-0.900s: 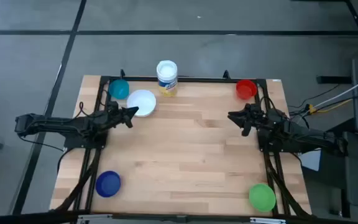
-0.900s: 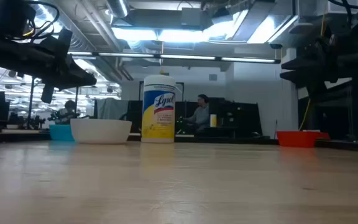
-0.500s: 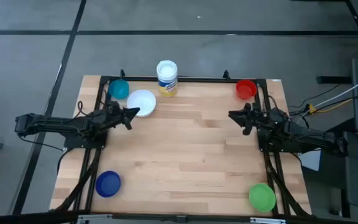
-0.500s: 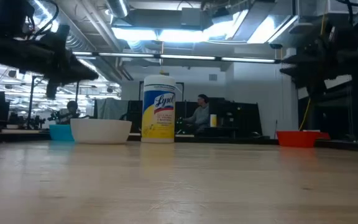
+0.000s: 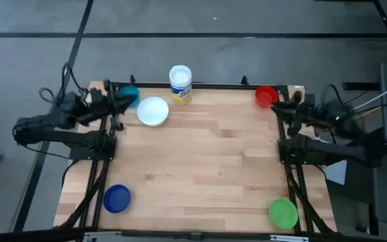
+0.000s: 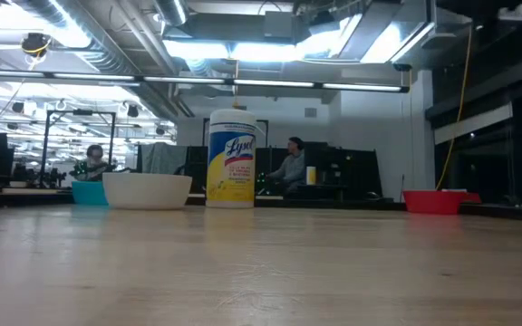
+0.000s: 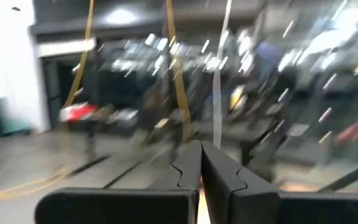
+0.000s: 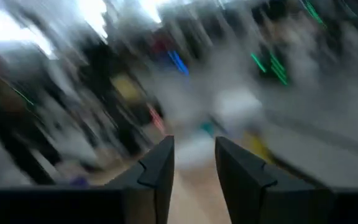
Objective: Nest bowls inside each other
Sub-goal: Stack the red bowl on top of the white bowl
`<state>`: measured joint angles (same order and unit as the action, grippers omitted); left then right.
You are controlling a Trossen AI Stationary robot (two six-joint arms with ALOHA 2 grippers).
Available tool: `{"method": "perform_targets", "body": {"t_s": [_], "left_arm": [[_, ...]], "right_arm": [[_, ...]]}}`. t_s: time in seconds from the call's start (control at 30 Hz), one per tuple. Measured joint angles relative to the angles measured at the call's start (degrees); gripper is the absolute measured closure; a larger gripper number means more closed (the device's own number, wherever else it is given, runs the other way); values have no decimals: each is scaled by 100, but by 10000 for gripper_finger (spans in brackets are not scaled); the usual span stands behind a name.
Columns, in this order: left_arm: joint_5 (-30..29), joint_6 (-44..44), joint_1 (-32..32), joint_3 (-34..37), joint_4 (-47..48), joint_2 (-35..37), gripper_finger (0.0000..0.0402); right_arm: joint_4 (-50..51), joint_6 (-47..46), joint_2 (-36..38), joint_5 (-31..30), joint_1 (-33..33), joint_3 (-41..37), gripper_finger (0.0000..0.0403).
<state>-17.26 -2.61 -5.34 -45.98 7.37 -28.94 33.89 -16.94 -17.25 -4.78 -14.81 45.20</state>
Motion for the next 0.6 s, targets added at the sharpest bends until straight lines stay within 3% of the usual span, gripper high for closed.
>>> {"method": "perform_targets", "body": {"t_s": [0.1, 0.17, 0.27, 0.43, 0.53, 0.6], "left_arm": [[-455, -76, -2, -1003, 1183, -442, 394], [-507, -178, -2, -1336, 1341, -586, 394], [-671, -366, 0, -1482, 1340, -610, 394], [-882, -285, -1, -1304, 1385, -567, 395], [-878, -177, -2, -1145, 1356, -565, 395], [-847, 32, -4, -1031, 1339, -562, 396]], "right_arm": [[2546, 72, -969, -599, 2, 1629, 294], [4035, 7, -1634, -964, 2, 2456, 298], [5373, -21, -2483, -1387, 0, 3134, 302], [5476, 88, -3176, -1997, -60, 3119, 302], [5230, 316, -3504, -2835, -387, 2837, 300], [4918, 541, -3683, -2780, -687, 2607, 299]]}}
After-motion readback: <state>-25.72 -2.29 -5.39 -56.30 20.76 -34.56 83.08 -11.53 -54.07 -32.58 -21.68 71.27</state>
